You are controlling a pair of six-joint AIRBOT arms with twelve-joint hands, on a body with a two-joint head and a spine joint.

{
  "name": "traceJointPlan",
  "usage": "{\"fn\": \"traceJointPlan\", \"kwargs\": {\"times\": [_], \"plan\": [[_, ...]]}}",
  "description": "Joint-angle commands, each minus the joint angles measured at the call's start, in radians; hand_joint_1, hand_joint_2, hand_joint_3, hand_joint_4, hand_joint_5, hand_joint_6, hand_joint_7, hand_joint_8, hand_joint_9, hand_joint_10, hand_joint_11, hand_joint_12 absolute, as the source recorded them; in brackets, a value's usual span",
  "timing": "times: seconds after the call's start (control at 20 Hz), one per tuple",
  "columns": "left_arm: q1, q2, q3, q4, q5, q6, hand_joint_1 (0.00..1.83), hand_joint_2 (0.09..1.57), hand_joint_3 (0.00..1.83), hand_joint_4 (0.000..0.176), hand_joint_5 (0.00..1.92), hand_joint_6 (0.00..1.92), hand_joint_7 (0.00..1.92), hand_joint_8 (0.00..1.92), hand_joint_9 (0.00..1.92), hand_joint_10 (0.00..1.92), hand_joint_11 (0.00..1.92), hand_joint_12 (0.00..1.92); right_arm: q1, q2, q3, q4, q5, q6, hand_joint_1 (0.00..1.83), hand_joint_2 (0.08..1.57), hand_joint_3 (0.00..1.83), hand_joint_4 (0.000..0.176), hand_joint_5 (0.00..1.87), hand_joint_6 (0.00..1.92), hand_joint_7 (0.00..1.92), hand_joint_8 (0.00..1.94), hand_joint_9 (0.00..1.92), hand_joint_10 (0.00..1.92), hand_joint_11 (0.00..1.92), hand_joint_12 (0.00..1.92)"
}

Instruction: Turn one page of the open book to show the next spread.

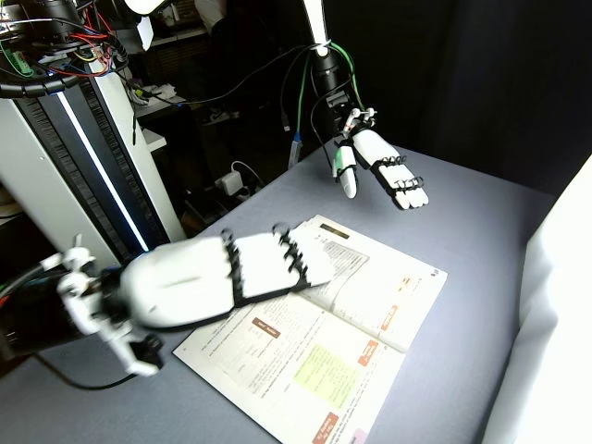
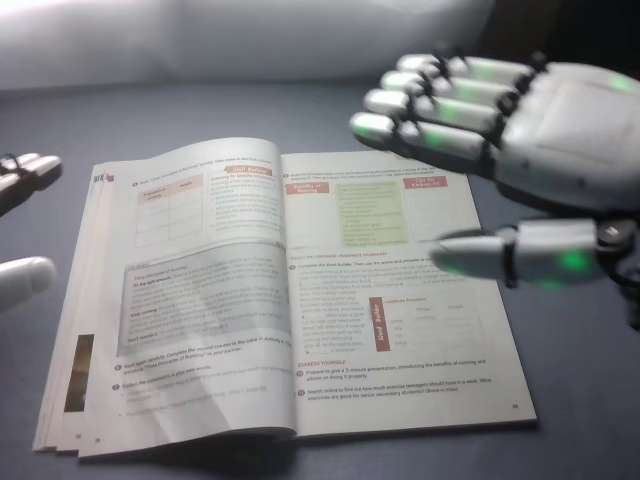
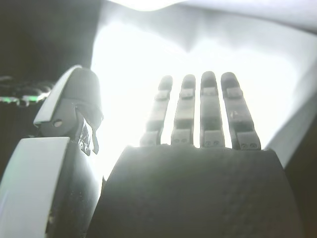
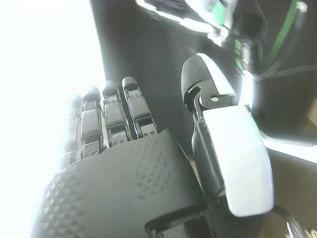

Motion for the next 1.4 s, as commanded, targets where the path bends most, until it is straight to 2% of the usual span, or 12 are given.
{"fn": "traceJointPlan", "kwargs": {"times": [0.0, 0.1, 0.45, 0.65, 0.75, 0.85, 0.95, 1.0, 1.1, 1.2, 1.25, 1.35], "plan": [[-0.011, -0.006, 0.007, -0.011, -0.114, -0.008, 0.03, 1.41, 0.00, 0.029, 0.00, 0.00, 0.00, 0.00, 0.00, 0.00, 0.00, 0.00, -0.002, 0.016, -0.003, 0.057, 0.097, -0.012, 0.00, 1.28, 0.00, 0.000, 0.00, 0.00, 0.00, 0.00, 0.00, 0.00, 0.00, 0.00], [-0.038, -0.028, 0.016, 0.011, -0.127, -0.017, 0.05, 1.41, 0.00, 0.000, 0.00, 0.00, 0.00, 0.00, 0.00, 0.00, 0.00, 0.00, -0.054, 0.052, -0.024, 0.149, 0.104, -0.073, 0.00, 1.35, 0.02, 0.000, 0.00, 0.00, 0.00, 0.00, 0.00, 0.00, 0.00, 0.00], [-0.161, -0.107, 0.063, 0.124, -0.099, -0.055, 0.03, 1.40, 0.00, 0.006, 0.00, 0.00, 0.00, 0.00, 0.00, 0.00, 0.00, 0.00, -0.194, 0.143, -0.091, 0.371, 0.213, -0.207, 0.00, 1.31, 0.00, 0.000, 0.00, 0.00, 0.00, 0.00, 0.00, 0.00, 0.00, 0.00], [-0.191, -0.121, 0.069, 0.152, -0.103, -0.061, 0.06, 1.35, 0.00, 0.063, 0.00, 0.00, 0.00, 0.00, 0.00, 0.00, 0.00, 0.00, -0.274, 0.167, -0.114, 0.446, 0.330, -0.212, 0.00, 1.34, 0.01, 0.000, 0.00, 0.00, 0.00, 0.00, 0.00, 0.00, 0.00, 0.00], [-0.192, -0.120, 0.070, 0.154, -0.116, -0.061, 0.09, 1.36, 0.00, 0.048, 0.00, 0.00, 0.00, 0.00, 0.00, 0.00, 0.00, 0.00, -0.305, 0.175, -0.126, 0.475, 0.402, -0.212, 0.00, 1.33, 0.01, 0.000, 0.00, 0.00, 0.00, 0.00, 0.00, 0.00, 0.00, 0.00], [-0.193, -0.118, 0.069, 0.154, -0.125, -0.061, 0.11, 1.36, 0.00, 0.086, 0.00, 0.00, 0.00, 0.00, 0.00, 0.00, 0.00, 0.00, -0.327, 0.183, -0.135, 0.492, 0.448, -0.212, 0.00, 1.35, 0.01, 0.000, 0.00, 0.00, 0.00, 0.00, 0.00, 0.00, 0.00, 0.00], [-0.196, -0.118, 0.071, 0.153, -0.129, -0.061, 0.17, 1.35, 0.00, 0.064, 0.00, 0.00, 0.00, 0.00, 0.00, 0.00, 0.00, 0.00, -0.348, 0.189, -0.142, 0.510, 0.491, -0.212, 0.02, 1.37, 0.02, 0.000, 0.00, 0.00, 0.00, 0.00, 0.00, 0.00, 0.00, 0.00], [-0.196, -0.119, 0.071, 0.151, -0.132, -0.061, 0.12, 1.35, 0.00, 0.083, 0.00, 0.00, 0.00, 0.00, 0.00, 0.00, 0.00, 0.00, -0.356, 0.193, -0.145, 0.515, 0.507, -0.212, 0.02, 1.38, 0.02, 0.000, 0.00, 0.00, 0.00, 0.00, 0.00, 0.00, 0.00, 0.00], [-0.196, -0.121, 0.068, 0.136, -0.151, -0.061, 0.03, 1.34, 0.00, 0.059, 0.00, 0.00, 0.00, 0.00, 0.00, 0.00, 0.00, 0.00, -0.374, 0.202, -0.153, 0.525, 0.542, -0.212, 0.05, 1.38, 0.01, 0.000, 0.00, 0.00, 0.00, 0.00, 0.00, 0.00, 0.00, 0.00], [-0.196, -0.121, 0.066, 0.129, -0.164, -0.058, 0.00, 1.35, 0.00, 0.106, 0.00, 0.00, 0.00, 0.00, 0.00, 0.00, 0.00, 0.00, -0.388, 0.205, -0.159, 0.535, 0.583, -0.212, 0.06, 1.36, 0.00, 0.011, 0.00, 0.00, 0.00, 0.00, 0.00, 0.00, 0.00, 0.00], [-0.195, -0.121, 0.065, 0.124, -0.171, -0.057, 0.00, 1.36, 0.01, 0.085, 0.00, 0.00, 0.00, 0.00, 0.00, 0.00, 0.00, 0.00, -0.397, 0.205, -0.160, 0.544, 0.610, -0.212, 0.09, 1.37, 0.01, 0.017, 0.00, 0.00, 0.00, 0.00, 0.00, 0.00, 0.00, 0.00], [-0.187, -0.121, 0.063, 0.110, -0.191, -0.054, 0.04, 1.37, 0.01, 0.103, 0.00, 0.00, 0.00, 0.00, 0.00, 0.00, 0.00, 0.00, -0.415, 0.205, -0.161, 0.560, 0.662, -0.212, 0.04, 1.37, 0.00, 0.026, 0.00, 0.00, 0.00, 0.00, 0.00, 0.00, 0.00, 0.00]]}}
